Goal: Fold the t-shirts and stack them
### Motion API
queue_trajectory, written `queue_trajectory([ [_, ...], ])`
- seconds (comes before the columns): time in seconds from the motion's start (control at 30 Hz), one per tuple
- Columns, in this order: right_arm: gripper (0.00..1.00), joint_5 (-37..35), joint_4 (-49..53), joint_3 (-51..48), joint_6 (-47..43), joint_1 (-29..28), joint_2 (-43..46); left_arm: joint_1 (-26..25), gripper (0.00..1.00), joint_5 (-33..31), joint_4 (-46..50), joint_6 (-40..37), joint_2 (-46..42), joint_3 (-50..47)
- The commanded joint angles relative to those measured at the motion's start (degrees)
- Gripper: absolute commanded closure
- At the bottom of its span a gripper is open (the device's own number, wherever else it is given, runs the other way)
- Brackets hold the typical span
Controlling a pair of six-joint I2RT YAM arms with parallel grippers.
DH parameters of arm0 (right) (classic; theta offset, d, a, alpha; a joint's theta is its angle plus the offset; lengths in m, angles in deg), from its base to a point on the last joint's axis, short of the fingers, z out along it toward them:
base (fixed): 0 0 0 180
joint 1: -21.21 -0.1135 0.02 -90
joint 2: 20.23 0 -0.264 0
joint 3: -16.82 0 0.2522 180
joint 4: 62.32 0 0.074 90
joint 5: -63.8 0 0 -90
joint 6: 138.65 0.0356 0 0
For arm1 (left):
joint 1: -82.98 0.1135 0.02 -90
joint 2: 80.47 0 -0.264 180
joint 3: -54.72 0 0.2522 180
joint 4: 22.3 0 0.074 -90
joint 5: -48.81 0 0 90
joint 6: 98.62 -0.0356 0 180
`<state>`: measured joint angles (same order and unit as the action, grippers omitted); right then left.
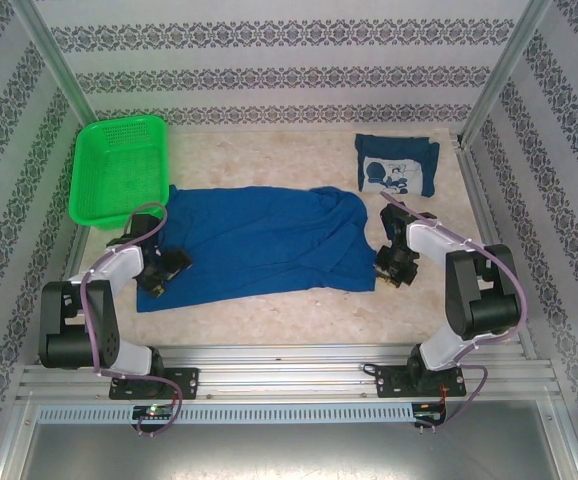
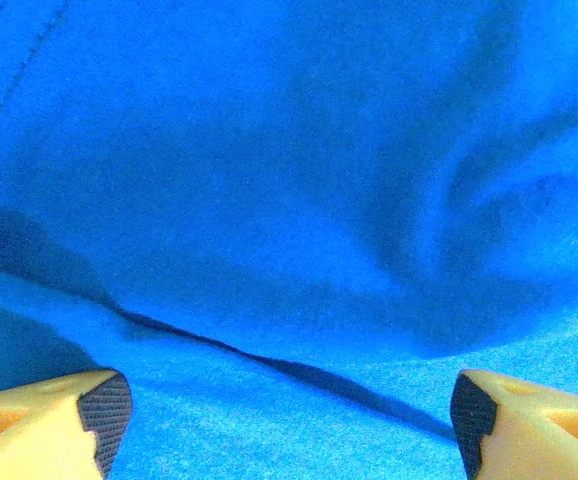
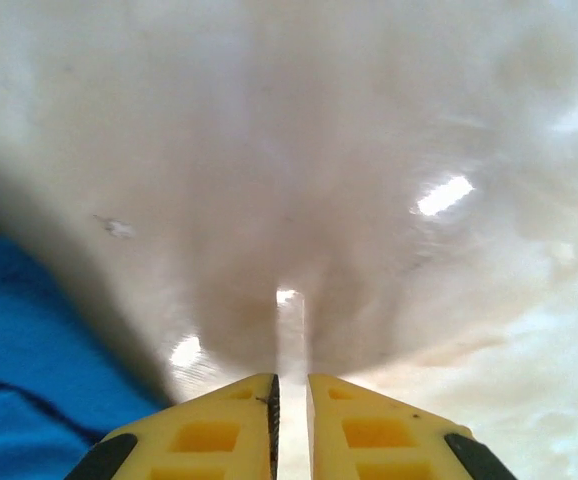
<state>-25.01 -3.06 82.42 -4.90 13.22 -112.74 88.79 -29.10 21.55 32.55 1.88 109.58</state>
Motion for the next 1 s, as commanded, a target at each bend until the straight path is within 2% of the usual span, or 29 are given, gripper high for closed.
queue_trajectory([
  [0.0, 0.83, -2.99, 2.8, -1.13, -0.91, 0.19, 2.96, 1.05, 0.14, -1.49, 0.22, -2.71, 1.81, -2.23],
  [0.07, 0.81, -0.74, 0.01, -1.38, -0.63, -0.93, 6.55, 0.89, 0.13, 0.91, -1.16, -2.85, -0.29, -2.84],
  [0.17, 0.66, 4.38, -6.66, -1.18, -0.55, -5.69, 13.3, 0.16, 0.09, 3.11, -0.42, -3.0, -4.53, -2.14],
  [0.2, 0.61, 6.56, -7.81, -0.64, 0.39, -7.49, 14.35, 0.09, 0.09, 4.46, 0.04, -3.07, -5.99, -1.46],
  [0.3, 0.55, 12.58, -9.25, 0.84, 4.56, -11.06, 13.31, -0.6, 0.07, 8.16, 0.86, -3.5, -10.48, 1.18],
  [0.4, 0.54, 15.86, -14.04, 1.06, 9.63, -15.63, 10.34, -2.86, 0.06, 10.79, 0.98, -5.41, -13.27, 4.98],
  [0.53, 0.54, 15.4, -15.49, 2.64, 13.81, -19.22, 5.13, -8.99, 0.04, 8.38, 2.72, -10.47, -15.08, 11.1],
  [0.77, 0.54, 13.89, -20.44, 1.69, 17.87, -19.4, 0.63, -15.88, 0.0, 5.48, 1.99, -16.44, -20.36, 15.08],
  [0.97, 0.59, 13.73, -19.79, 5.04, 17.31, -19.65, -4.41, -17.18, 0.0, 4.46, 3.82, -18.06, -21.9, 15.34],
])
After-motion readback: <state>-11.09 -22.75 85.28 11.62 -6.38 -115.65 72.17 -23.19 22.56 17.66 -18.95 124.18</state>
